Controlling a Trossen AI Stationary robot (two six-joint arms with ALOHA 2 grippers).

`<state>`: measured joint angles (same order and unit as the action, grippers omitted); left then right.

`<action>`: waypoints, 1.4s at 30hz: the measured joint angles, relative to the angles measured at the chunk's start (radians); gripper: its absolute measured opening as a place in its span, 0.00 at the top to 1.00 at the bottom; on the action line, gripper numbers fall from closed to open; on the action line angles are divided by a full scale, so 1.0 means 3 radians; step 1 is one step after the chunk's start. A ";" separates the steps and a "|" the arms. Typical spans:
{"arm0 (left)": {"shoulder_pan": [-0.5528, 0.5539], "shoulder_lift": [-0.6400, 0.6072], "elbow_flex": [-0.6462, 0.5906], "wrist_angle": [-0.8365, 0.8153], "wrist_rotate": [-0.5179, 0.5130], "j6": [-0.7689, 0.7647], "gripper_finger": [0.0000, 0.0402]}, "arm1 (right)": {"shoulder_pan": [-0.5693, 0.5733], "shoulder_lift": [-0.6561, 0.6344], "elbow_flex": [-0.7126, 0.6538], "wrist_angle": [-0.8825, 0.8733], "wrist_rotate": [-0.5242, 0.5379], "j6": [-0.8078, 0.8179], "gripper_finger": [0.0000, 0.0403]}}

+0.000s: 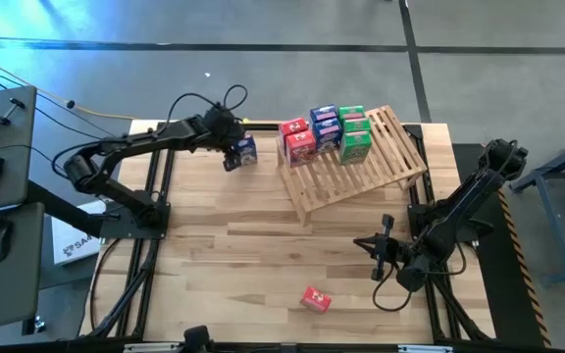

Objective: Stack cereal on shelf
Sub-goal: Put the blue cereal box on the shelf aligned with the other blue cereal boxes

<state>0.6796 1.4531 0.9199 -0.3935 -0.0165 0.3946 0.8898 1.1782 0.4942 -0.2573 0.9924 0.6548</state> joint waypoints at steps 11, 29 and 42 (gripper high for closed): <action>-0.0051 -0.0007 -0.0004 -0.0129 0.0153 0.0051 0.63 | 0.0000 0.0000 0.0000 0.0003 -0.0023 0.0002 1.00; -0.1281 -0.1092 -0.0003 -0.0965 0.0178 -0.0870 0.66 | 0.0000 0.0000 0.0000 0.0111 -0.0109 0.0001 1.00; -0.2609 -0.0910 -0.0001 -0.0869 -0.0507 -0.1692 0.66 | 0.0000 0.0000 0.0000 0.0262 -0.0192 -0.0027 1.00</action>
<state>-0.1032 1.1802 0.9195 -0.6542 -0.1687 -0.1131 0.8898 1.1782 0.4942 -0.1788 0.9348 0.6468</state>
